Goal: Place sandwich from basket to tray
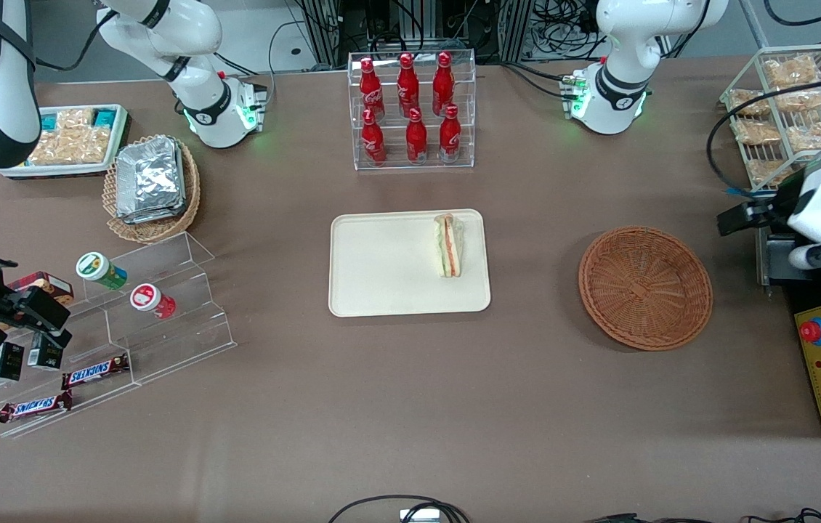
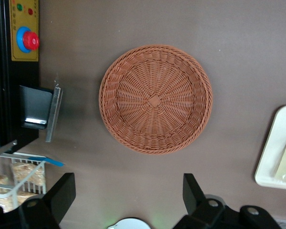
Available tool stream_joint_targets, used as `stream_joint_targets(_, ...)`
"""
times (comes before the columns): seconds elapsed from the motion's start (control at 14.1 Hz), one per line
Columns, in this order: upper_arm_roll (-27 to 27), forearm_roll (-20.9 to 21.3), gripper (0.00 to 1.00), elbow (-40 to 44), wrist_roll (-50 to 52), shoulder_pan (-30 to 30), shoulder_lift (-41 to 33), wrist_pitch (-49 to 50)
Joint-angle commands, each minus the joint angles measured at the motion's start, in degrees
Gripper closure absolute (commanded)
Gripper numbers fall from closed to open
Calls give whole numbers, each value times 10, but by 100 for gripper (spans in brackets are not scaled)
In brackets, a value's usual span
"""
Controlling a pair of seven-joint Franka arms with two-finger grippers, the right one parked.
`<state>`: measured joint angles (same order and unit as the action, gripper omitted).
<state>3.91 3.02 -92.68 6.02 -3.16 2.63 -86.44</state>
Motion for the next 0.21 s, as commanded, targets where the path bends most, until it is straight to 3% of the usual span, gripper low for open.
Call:
stream_joint_targets(0.0,9,-9,1,35,-81,-7,-3,23)
stream_joint_targets(0.14,11,-9,1,53,-87,-6,-3,48)
